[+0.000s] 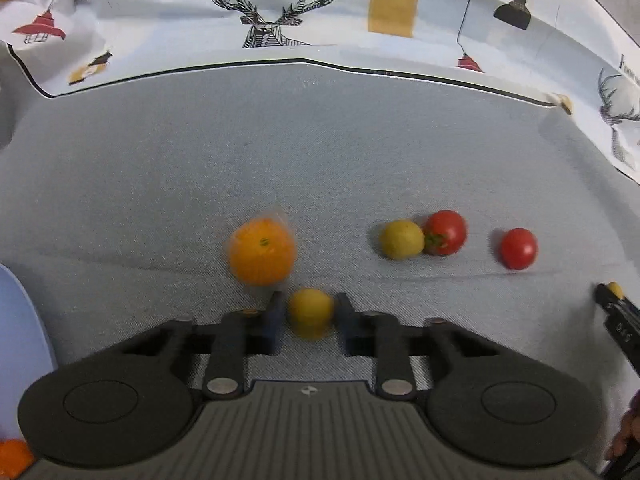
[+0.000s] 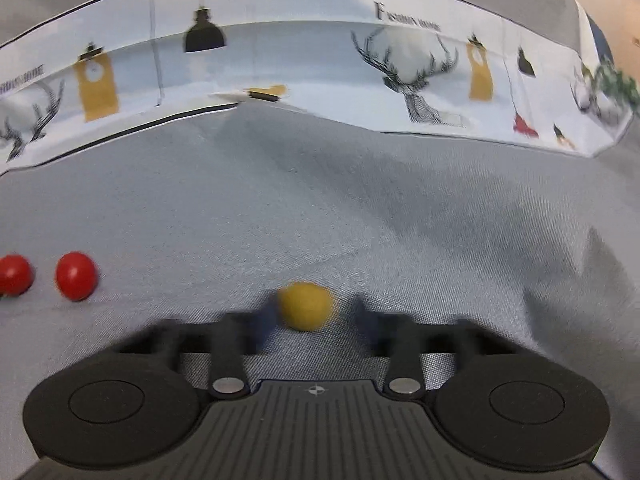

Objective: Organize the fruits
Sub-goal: 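Grasp a yellow tomato with the left tool while the right tool grasps another, then carry both yellow tomatoes over the blue plate, then open both tools to drop the yellow tomatoes onto the plate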

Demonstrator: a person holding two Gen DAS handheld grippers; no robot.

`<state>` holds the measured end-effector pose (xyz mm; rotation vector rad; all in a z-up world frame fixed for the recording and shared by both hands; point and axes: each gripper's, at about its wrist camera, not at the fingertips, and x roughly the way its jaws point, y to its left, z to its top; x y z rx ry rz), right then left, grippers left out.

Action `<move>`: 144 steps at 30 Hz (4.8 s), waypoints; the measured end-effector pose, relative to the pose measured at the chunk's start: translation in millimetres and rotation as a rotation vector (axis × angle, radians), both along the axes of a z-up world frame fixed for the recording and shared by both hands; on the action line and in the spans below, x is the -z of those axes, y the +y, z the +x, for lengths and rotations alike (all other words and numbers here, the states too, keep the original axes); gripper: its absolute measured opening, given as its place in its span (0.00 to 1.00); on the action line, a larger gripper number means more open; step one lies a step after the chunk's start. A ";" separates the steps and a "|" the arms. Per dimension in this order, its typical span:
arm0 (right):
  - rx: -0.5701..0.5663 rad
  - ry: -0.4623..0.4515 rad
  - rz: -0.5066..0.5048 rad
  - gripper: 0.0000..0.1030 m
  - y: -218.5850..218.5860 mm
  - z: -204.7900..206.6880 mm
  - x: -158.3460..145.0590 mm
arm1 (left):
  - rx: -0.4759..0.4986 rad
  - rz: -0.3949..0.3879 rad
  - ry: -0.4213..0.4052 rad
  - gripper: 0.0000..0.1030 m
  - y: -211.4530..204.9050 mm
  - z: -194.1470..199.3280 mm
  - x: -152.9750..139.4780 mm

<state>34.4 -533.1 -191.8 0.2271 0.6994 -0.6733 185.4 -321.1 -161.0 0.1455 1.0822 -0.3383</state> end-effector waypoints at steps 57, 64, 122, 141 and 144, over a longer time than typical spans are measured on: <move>-0.691 -0.204 0.157 0.29 402.4 -207.7 -228.0 | 0.015 0.024 -0.234 0.26 354.1 -268.8 -216.5; -0.691 -0.185 0.154 0.29 405.9 -204.6 -226.3 | 0.011 0.015 -0.219 0.26 356.5 -264.0 -212.5; -0.728 0.041 0.220 0.29 386.5 49.9 -106.6 | -0.009 0.113 -0.050 0.27 296.6 -24.1 -80.0; -0.655 0.030 0.171 0.93 398.0 -63.0 -167.7 | -0.070 0.106 -0.141 1.00 350.6 -145.1 -144.5; -0.639 -0.014 0.168 0.95 404.1 -91.1 -181.9 | -0.082 0.104 -0.151 1.00 360.6 -170.4 -153.1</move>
